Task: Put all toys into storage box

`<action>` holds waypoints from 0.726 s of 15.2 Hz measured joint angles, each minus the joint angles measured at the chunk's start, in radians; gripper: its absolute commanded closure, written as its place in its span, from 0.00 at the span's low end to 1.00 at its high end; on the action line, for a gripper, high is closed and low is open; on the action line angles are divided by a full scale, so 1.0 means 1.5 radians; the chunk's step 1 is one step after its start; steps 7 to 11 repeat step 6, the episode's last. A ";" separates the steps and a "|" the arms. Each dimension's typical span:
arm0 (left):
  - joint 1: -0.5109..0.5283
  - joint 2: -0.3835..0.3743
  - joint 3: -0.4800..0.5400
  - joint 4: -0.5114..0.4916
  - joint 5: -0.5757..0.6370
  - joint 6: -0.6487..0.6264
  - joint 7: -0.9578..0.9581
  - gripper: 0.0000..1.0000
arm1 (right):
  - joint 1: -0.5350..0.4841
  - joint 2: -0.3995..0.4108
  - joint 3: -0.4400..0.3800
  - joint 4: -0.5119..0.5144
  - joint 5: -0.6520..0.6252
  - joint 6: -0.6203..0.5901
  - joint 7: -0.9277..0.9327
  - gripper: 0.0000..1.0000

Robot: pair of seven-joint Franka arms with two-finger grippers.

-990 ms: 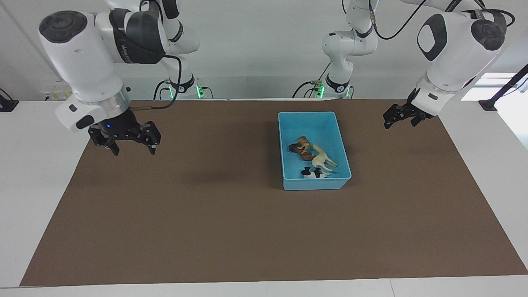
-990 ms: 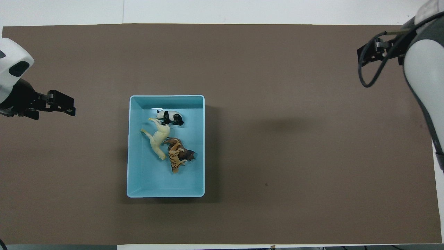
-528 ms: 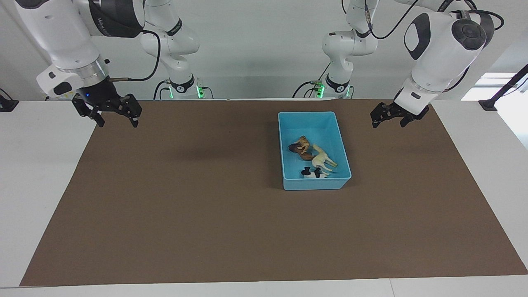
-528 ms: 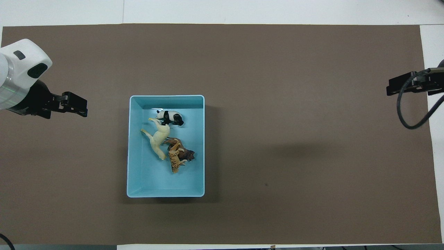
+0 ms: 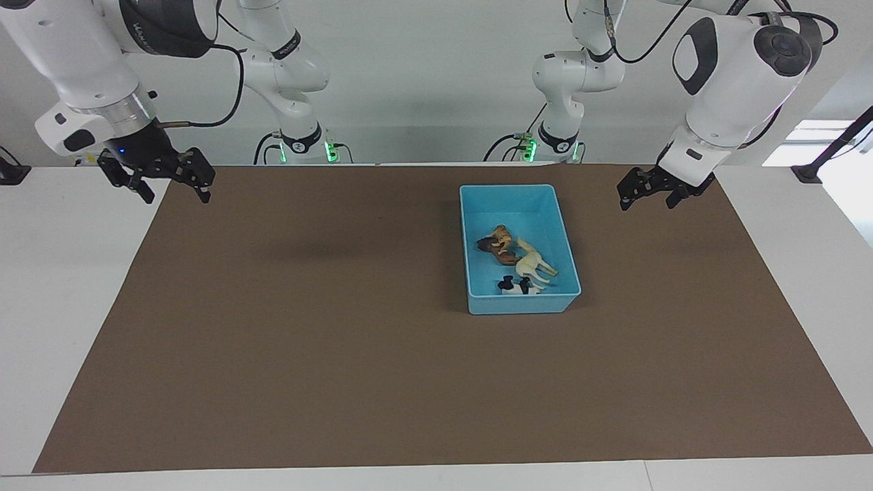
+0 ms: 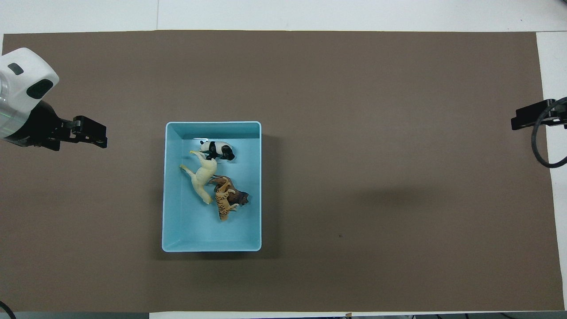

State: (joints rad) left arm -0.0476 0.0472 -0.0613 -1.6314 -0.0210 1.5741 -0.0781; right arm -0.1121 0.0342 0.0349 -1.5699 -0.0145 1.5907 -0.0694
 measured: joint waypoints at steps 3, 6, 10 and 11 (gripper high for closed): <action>0.000 0.000 0.000 0.000 0.000 0.000 0.000 0.00 | 0.000 0.000 0.002 -0.011 0.000 0.000 0.000 0.00; 0.000 -0.003 0.000 0.000 0.000 0.000 0.000 0.00 | 0.001 0.000 0.005 -0.011 -0.006 0.000 0.000 0.00; 0.000 -0.003 0.000 0.000 0.000 0.000 0.000 0.00 | 0.001 0.000 0.005 -0.011 -0.006 0.000 0.000 0.00; 0.000 -0.003 0.000 0.000 0.000 0.000 0.000 0.00 | 0.001 0.000 0.005 -0.011 -0.006 0.000 0.000 0.00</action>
